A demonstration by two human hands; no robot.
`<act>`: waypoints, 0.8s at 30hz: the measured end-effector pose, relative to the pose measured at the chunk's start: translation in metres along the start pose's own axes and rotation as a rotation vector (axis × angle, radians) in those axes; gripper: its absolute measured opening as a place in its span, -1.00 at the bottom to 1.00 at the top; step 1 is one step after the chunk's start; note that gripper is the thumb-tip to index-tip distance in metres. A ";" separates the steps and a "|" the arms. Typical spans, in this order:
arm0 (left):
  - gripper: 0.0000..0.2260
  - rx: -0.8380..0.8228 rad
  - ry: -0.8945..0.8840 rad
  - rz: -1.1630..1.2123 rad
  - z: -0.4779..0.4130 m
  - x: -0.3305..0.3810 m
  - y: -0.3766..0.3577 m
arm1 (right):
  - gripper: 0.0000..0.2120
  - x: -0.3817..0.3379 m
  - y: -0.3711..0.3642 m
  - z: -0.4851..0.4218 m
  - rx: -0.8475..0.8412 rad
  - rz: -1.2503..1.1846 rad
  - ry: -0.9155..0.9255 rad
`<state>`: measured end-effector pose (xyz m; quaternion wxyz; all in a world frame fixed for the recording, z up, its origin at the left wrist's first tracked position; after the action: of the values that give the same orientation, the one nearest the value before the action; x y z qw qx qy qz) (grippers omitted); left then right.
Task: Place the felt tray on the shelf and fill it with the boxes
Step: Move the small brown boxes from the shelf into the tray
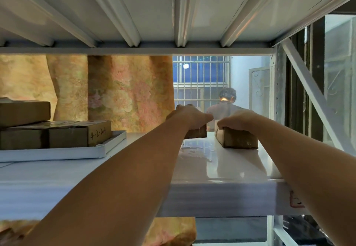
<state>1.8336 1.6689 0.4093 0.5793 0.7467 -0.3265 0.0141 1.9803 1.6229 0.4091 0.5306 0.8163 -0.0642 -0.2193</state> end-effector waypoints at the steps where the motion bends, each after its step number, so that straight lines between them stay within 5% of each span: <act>1: -0.29 0.036 -0.006 0.020 0.001 -0.002 0.005 | -0.61 -0.002 0.002 0.003 0.039 -0.022 -0.004; 8: -0.29 0.142 -0.064 0.158 0.007 -0.026 0.043 | -0.48 -0.024 0.019 0.008 0.280 -0.239 0.005; 15: -0.36 0.180 -0.073 0.070 0.019 -0.068 0.086 | -0.45 -0.093 0.027 0.015 0.277 -0.267 0.121; 21: -0.18 0.215 -0.022 -0.081 0.040 -0.115 0.122 | -0.35 -0.160 0.016 0.029 0.248 -0.272 0.150; 24: -0.34 0.206 0.001 -0.141 0.044 -0.140 0.142 | -0.43 -0.190 0.010 0.035 0.233 -0.279 0.178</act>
<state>1.6358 1.6805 0.4606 0.4991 0.8234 -0.2698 0.0071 1.7965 1.6533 0.4609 0.4006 0.8893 0.0718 -0.2087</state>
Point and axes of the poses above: each hand's wrist, its own z-axis away from the middle knuckle, its own y-axis out of the back of the hand, x = y × z, the point moved 3 cm from there along -z, towards the middle knuckle, and after that the axes turned 2 degrees about -x, right-handed, at the moved point
